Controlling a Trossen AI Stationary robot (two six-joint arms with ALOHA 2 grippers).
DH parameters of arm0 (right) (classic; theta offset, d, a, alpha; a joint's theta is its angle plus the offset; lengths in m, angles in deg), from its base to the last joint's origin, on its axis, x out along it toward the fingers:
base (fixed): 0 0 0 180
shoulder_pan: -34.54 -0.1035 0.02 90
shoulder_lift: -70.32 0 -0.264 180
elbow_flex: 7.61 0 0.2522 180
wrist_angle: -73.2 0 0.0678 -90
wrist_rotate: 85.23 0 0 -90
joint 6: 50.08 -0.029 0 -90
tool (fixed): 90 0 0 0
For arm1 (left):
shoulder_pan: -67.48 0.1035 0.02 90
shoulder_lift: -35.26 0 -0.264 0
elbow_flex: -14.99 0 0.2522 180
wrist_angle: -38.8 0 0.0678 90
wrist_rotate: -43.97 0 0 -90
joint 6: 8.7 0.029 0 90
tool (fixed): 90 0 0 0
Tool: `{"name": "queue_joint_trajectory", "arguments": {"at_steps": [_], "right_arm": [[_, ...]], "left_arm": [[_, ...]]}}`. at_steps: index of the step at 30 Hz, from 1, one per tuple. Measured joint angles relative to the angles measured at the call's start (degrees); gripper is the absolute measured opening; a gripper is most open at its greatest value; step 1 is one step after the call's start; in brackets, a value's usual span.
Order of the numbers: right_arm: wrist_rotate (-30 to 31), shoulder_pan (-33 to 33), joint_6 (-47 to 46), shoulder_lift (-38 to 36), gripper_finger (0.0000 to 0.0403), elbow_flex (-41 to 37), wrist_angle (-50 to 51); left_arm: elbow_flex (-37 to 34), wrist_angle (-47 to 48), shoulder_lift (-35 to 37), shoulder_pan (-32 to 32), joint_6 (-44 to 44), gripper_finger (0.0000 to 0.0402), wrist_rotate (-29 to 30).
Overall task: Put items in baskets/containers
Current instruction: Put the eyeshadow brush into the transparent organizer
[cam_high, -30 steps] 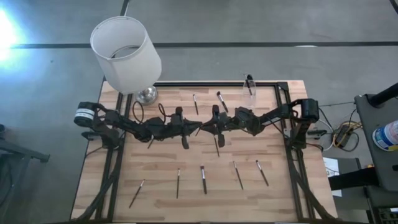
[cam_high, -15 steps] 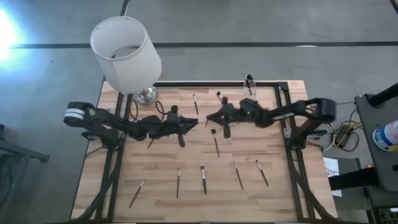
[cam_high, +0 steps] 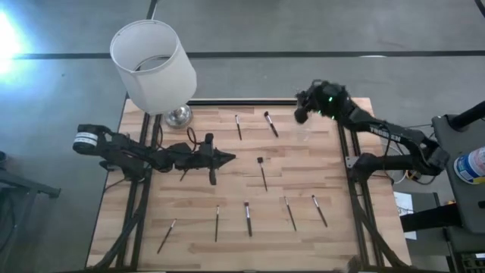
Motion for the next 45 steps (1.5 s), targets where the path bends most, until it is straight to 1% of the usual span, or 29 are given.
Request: {"name": "queue_joint_trajectory", "arguments": {"at_steps": [3,6,11,16,38,41,45], "right_arm": [[-3.2,6.5,0.0,3.4,0.0012,2.1,1.4],[-5.4,10.1,-0.2,8.2,0.0012,4.9,3.5],[-5.6,11.5,-0.1,16.0,0.0012,9.6,8.9],[-5.7,11.4,-2.3,20.7,0.0012,12.3,10.4],[-5.6,11.4,-3.3,24.6,0.0014,12.8,11.8],[-5.6,11.4,-3.3,24.5,0.0027,12.8,12.5],[-5.6,11.4,-3.3,24.4,0.0063,12.8,13.5]], "left_arm": [[0.2,0.0,-0.2,0.0,0.4,0.0000,0.0],[0.2,0.3,-0.3,0.0,1.8,0.0000,0.0],[0.2,0.6,-0.3,0.0,1.9,0.0000,0.0],[0.2,1.3,-0.3,0.0,1.8,0.0000,0.0],[0.2,1.5,-0.3,0.0,1.1,0.0000,0.0],[0.2,1.5,-0.3,0.0,1.1,0.0000,0.0],[0.3,1.5,-0.3,0.0,1.0,0.0000,0.0]]}}
